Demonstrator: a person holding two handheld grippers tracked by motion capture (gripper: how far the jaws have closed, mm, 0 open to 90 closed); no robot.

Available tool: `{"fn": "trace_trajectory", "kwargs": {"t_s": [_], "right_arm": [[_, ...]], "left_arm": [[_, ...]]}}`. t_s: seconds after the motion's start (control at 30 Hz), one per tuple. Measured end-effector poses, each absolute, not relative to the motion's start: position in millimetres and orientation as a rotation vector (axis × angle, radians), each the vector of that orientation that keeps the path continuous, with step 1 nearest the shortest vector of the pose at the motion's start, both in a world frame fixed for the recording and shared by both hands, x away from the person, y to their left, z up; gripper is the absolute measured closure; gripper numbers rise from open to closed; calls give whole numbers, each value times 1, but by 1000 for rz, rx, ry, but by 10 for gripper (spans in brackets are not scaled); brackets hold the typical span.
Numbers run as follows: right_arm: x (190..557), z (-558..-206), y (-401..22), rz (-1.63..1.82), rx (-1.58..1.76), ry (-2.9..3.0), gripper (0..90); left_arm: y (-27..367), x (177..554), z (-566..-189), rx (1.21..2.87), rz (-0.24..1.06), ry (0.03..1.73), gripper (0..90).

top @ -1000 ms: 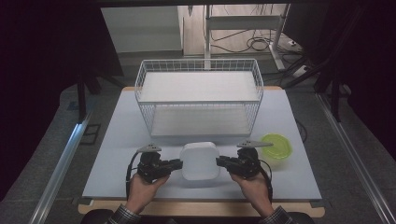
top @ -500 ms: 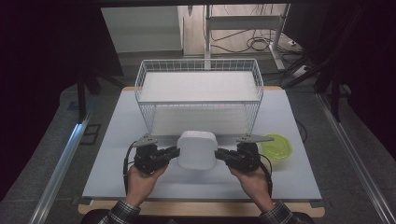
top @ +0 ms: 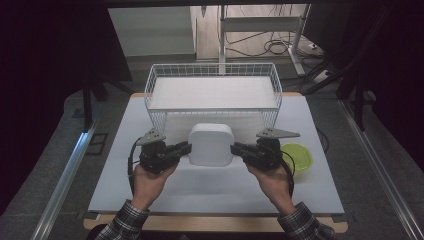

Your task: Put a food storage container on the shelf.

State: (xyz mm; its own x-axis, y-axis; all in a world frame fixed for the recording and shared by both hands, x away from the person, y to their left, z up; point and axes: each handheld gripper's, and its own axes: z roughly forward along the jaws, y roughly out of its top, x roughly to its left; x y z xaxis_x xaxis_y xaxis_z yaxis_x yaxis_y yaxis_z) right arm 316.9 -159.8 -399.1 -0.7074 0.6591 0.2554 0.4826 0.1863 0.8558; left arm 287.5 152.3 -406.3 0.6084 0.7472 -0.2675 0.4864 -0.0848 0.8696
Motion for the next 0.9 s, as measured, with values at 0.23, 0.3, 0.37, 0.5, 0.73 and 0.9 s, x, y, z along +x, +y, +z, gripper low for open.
{"fn": "trace_trajectory", "kwargs": {"t_s": [0.23,0.3,0.37,0.5,0.73,0.9], "right_arm": [[324,-382,-156,1540,1087,2250,785],[326,-377,-156,1543,1073,2238,784],[327,-371,-155,1547,1068,2230,783],[330,-359,-153,1552,1040,2213,782],[337,-340,-148,1548,1008,2181,780],[343,-325,-145,1554,990,2155,779]], "left_arm": [[152,291,-388,1720,339,998,795],[152,292,-383,1713,346,994,795],[153,293,-378,1707,354,989,796],[154,295,-367,1691,376,981,796],[157,302,-350,1673,406,966,796],[159,310,-336,1660,423,952,796]]}}
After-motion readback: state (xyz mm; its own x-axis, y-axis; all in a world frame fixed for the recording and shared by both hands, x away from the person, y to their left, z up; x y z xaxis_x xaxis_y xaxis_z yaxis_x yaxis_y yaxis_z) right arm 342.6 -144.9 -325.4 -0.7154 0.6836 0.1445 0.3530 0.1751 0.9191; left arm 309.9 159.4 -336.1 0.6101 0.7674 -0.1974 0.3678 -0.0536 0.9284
